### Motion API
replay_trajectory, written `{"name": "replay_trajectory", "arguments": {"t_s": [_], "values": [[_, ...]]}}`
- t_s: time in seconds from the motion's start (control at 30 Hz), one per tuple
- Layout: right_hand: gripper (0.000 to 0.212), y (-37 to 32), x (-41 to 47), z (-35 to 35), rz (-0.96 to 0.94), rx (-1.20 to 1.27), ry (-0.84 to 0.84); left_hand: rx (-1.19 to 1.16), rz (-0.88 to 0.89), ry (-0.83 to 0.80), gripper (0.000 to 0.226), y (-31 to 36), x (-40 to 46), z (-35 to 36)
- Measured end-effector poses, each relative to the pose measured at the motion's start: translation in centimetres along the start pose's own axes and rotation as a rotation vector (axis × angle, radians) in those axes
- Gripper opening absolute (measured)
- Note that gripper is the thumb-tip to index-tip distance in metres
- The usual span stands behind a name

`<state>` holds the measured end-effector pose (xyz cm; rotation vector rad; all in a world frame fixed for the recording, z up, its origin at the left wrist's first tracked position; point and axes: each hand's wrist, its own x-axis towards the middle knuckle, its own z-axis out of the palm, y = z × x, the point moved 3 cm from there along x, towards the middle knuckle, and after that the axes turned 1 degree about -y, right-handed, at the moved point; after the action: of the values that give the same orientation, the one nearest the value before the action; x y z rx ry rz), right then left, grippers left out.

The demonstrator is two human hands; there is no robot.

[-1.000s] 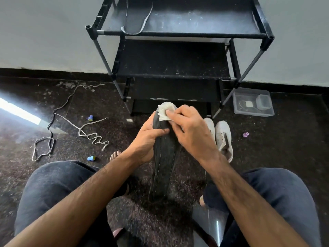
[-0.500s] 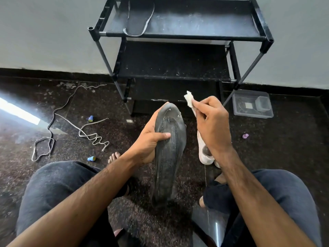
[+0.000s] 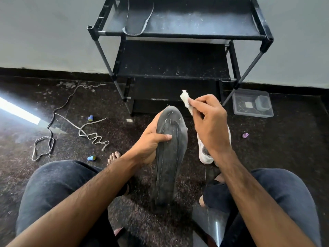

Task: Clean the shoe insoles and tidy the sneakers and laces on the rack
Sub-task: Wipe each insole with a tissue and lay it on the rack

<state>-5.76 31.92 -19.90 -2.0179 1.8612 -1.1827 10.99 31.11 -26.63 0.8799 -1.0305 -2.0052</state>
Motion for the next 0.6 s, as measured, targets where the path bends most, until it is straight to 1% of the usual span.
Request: {"name": "replay_trajectory", "arguments": {"t_s": [0.07, 0.1, 0.13, 0.2, 0.27, 0.37, 0.4, 0.47, 0.5, 0.53, 0.6], "values": [[0.023, -1.9, -0.8, 1.1, -0.112, -0.005, -0.09, -0.042, 0.002, -0.013, 0.076, -0.2, 0.0, 0.0], [0.023, -2.5, -1.3, 2.1, -0.139, -0.041, -0.142, -0.071, 0.003, -0.028, 0.075, -0.2, -0.1, 0.2], [0.024, -2.8, -1.8, 3.1, -0.141, -0.063, -0.173, -0.095, 0.003, -0.04, 0.072, -0.2, -0.2, 0.3], [0.022, -3.0, -2.3, 4.3, -0.106, -0.028, -0.178, -0.101, 0.004, -0.042, 0.067, -0.3, -0.3, 0.4], [0.018, -3.7, -2.3, 4.5, -0.086, 0.119, -0.202, -0.072, -0.002, 0.011, 0.06, -0.4, -0.4, -0.1], [0.022, -4.4, -1.9, 3.9, -0.026, 0.39, -0.316, -0.011, -0.032, 0.048, 0.046, -0.7, -0.3, -0.4], [0.023, -4.0, -1.3, 3.5, 0.025, 0.457, -0.297, -0.018, -0.038, 0.044, 0.047, -0.7, -0.3, -0.4], [0.022, -2.2, -0.2, 2.3, 0.161, 0.495, -0.178, -0.055, -0.033, 0.003, 0.061, -0.7, -0.1, -0.2], [0.022, -1.1, 0.3, 1.6, 0.215, 0.454, -0.11, -0.056, -0.03, -0.001, 0.065, -0.7, 0.1, -0.3], [0.022, -0.2, 0.5, 0.9, 0.236, 0.382, -0.049, -0.036, -0.034, 0.022, 0.065, -0.8, 0.1, -0.4], [0.021, 0.6, 0.2, 0.2, 0.215, 0.242, 0.005, -0.004, -0.061, 0.109, 0.056, -0.8, 0.2, -0.6]]}}
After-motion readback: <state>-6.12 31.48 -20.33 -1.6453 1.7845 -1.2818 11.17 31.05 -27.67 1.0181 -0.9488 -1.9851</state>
